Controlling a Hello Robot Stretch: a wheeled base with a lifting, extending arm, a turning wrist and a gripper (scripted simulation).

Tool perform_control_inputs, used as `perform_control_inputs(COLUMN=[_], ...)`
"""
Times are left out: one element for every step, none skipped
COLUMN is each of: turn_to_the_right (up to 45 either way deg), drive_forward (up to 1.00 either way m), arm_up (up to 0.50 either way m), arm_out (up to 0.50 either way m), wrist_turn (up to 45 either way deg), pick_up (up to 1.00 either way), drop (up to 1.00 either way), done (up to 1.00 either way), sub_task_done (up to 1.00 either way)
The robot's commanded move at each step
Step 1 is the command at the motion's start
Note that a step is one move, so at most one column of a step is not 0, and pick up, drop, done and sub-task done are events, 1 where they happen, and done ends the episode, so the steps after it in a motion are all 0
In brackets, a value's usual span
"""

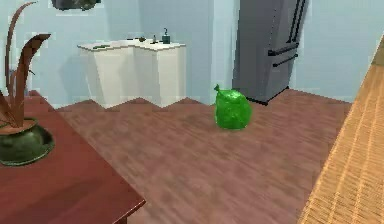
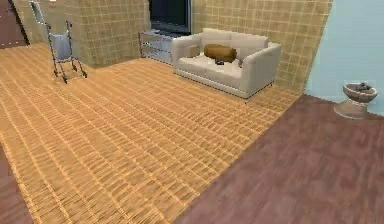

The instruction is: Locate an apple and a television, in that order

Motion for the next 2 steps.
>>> perform_control_inputs(turn_to_the_right=[33.0, 0.0], drive_forward=[0.00, 0.55], arm_up=[0.00, 0.00], arm_out=[0.00, 0.00], wrist_turn=[0.0, 0.0], pick_up=[0.00, 0.00], drop=[0.00, 0.00], done=[0.00, 0.00], sub_task_done=[0.00, 0.00])
